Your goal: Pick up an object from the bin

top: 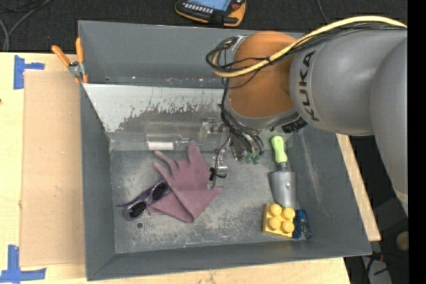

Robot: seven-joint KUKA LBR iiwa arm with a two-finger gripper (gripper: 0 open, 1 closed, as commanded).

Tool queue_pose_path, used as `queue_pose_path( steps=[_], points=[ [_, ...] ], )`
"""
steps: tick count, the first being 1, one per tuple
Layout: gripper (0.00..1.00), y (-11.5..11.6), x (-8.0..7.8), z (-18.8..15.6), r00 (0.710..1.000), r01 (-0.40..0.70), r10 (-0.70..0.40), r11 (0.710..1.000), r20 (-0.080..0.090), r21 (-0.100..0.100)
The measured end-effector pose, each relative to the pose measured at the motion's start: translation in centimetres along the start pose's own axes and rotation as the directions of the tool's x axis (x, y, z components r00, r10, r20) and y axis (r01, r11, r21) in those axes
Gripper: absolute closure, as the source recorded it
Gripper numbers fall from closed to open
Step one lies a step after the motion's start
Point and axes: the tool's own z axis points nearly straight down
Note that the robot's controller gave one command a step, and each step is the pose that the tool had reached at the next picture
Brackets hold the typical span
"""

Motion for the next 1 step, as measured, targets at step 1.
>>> queue_pose_path(
  steps=[1],
  points=[
    [0.00,0.00,0.00,0.00,1.000,0.000,0.000,1.000,0.000,0.000]
  ],
)
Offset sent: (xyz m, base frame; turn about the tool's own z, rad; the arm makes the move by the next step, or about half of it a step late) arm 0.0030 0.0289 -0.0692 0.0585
